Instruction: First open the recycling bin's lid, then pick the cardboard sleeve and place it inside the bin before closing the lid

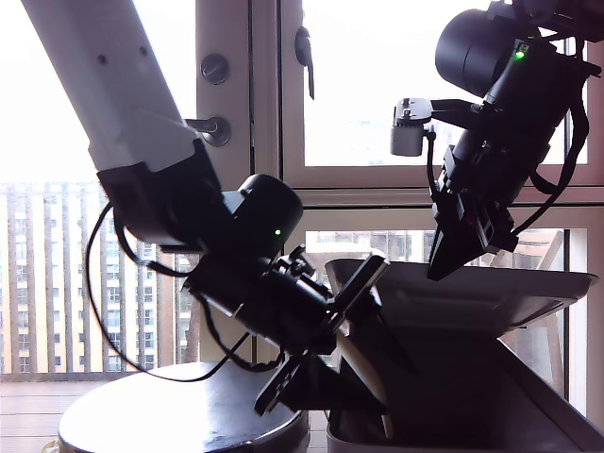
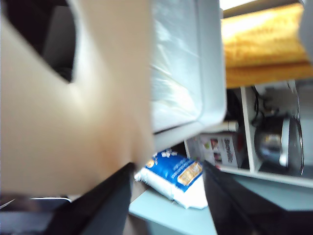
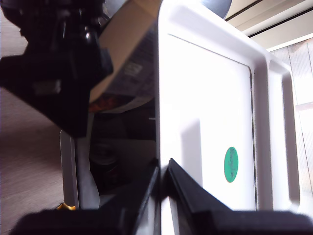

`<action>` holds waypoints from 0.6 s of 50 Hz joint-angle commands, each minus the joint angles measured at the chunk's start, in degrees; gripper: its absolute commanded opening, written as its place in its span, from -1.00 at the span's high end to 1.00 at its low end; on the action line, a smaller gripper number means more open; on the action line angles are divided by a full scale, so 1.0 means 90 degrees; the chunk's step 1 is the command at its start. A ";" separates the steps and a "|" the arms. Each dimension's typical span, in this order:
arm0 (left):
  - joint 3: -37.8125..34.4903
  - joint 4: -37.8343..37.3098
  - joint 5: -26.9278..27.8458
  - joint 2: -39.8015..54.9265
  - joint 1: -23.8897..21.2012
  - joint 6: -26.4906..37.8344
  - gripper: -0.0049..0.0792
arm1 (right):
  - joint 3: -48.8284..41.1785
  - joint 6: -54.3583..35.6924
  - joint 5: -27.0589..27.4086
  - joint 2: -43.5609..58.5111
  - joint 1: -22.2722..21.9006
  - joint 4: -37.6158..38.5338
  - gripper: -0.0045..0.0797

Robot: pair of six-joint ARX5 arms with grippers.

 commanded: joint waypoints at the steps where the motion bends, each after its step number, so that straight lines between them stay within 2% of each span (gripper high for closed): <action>1: 0.0153 -0.0267 0.0041 0.0134 -0.0075 0.0418 -0.10 | 0.0063 0.0080 0.0005 -0.0005 0.0010 0.0243 0.92; 11: 0.0699 -0.1430 0.0002 0.0134 -0.0194 0.1554 -0.09 | 0.0066 0.0100 0.0002 -0.0007 0.0010 0.0245 0.92; 18: 0.1005 -0.2025 -0.0041 0.0097 -0.0233 0.1984 -0.09 | 0.0066 0.0102 0.0000 -0.0007 0.0010 0.0255 0.92; 22: 0.1192 -0.2365 -0.0175 0.0085 -0.0245 0.2577 -0.09 | 0.0066 0.0102 0.0000 -0.0007 0.0010 0.0257 0.92; 30: 0.1375 -0.2866 -0.0364 0.0075 -0.0282 0.3155 -0.09 | 0.0063 0.0104 0.0000 -0.0007 0.0010 0.0284 0.92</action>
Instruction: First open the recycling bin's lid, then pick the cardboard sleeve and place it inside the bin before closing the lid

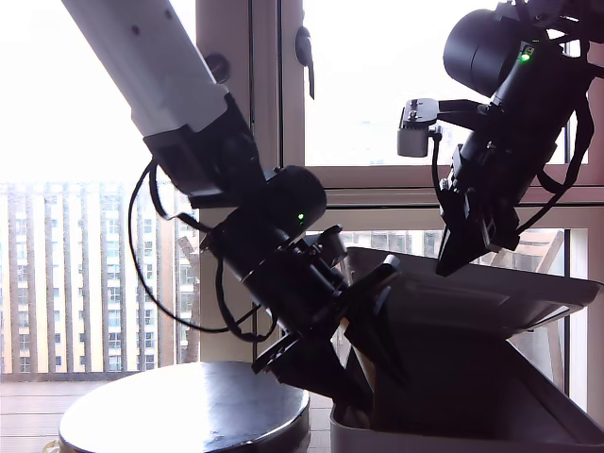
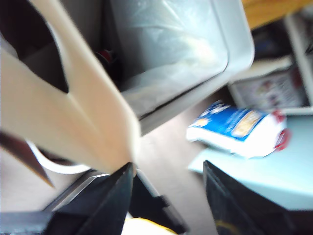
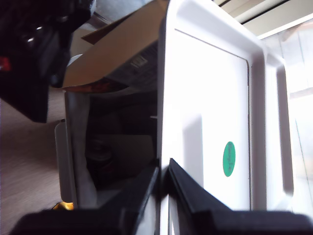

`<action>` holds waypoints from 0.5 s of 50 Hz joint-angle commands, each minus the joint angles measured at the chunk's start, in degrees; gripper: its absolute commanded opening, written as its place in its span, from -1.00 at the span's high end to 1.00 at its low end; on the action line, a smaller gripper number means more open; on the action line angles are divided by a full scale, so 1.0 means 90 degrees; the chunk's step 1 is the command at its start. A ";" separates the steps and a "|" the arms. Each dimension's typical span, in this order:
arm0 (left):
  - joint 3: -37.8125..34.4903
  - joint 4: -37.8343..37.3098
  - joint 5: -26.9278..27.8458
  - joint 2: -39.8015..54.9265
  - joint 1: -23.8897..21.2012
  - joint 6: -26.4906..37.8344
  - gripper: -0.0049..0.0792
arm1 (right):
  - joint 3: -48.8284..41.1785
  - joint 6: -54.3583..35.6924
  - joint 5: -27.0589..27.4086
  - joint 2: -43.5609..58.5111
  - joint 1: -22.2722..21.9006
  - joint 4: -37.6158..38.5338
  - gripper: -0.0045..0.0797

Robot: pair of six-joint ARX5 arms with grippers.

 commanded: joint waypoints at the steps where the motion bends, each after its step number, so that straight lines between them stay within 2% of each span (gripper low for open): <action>1: 0.0163 -0.0010 -0.0022 0.0075 -0.0209 0.0340 -0.09 | 0.0063 -0.0012 -0.0070 -0.0005 0.0066 0.0138 0.92; 25: 0.0163 -0.0546 -0.0085 0.0075 -0.0214 0.0680 -0.09 | 0.0308 -0.0066 0.0121 -0.0017 -0.0175 0.0075 0.92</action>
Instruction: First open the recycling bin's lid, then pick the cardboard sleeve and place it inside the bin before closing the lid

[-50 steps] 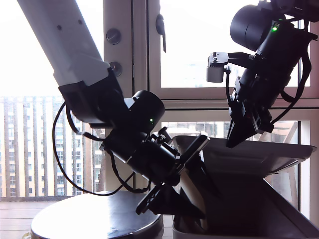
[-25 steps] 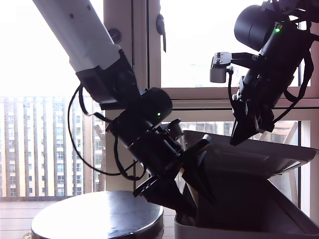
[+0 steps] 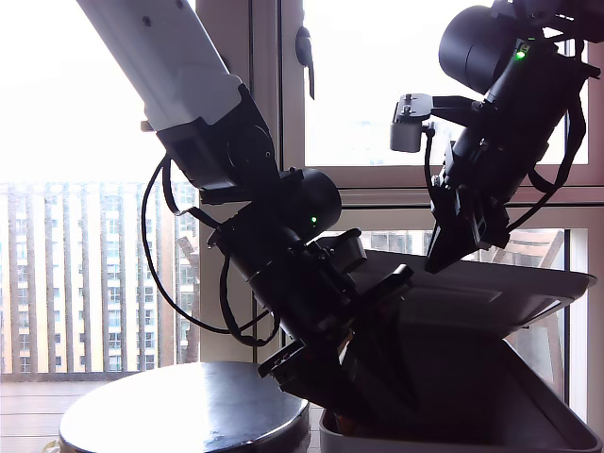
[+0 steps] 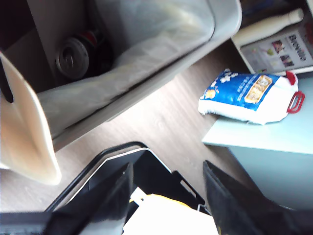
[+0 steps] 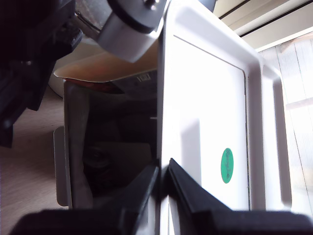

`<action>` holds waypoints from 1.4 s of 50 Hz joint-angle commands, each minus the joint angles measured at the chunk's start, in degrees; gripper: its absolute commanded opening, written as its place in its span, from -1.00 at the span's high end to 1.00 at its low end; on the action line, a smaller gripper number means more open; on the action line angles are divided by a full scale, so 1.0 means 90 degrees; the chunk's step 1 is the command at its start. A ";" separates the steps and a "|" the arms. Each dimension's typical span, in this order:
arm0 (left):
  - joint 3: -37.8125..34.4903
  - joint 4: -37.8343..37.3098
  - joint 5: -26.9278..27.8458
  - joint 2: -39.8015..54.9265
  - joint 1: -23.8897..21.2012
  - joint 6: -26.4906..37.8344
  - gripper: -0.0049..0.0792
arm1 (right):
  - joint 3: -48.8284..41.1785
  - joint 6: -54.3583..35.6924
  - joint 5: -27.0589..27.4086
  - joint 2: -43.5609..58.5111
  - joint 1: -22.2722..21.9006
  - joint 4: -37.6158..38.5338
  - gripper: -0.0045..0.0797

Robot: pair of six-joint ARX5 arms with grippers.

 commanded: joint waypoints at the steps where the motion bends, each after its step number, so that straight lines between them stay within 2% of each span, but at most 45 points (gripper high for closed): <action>1: 0.0104 0.0066 -0.0019 0.0075 -0.0024 0.0073 -0.09 | 0.0338 -0.0041 0.0158 -0.0022 -0.0138 0.0000 0.92; 19: 0.0107 -0.0257 -0.0019 0.0073 -0.0024 0.0158 -0.09 | 0.1309 -0.0168 0.0172 -0.0058 -0.0138 -0.0806 0.92; 29: 0.0107 -0.0583 -0.0155 0.0049 -0.0032 0.0476 -0.09 | 0.1569 -0.0170 0.0209 -0.0058 -0.0138 -0.1098 0.92; 42: 0.0138 -0.0726 -0.0797 -0.0289 -0.0083 0.1088 -0.09 | 0.1620 -0.0165 0.0209 -0.0058 -0.0138 -0.1192 0.92; 61: 0.0155 -0.1027 -0.0799 -0.0670 -0.0102 0.1268 -0.08 | 0.1620 -0.0168 0.0206 -0.0058 -0.0141 -0.1163 0.92; 67: 0.0155 -0.1314 -0.0704 -0.0741 -0.0102 0.1290 0.09 | 0.1620 -0.0165 0.0204 -0.0058 -0.0141 -0.1154 0.92; 70: 0.0155 -0.1445 -0.0707 -0.0775 -0.0100 0.1331 0.28 | 0.1620 -0.0165 0.0204 -0.0058 -0.0141 -0.1151 0.92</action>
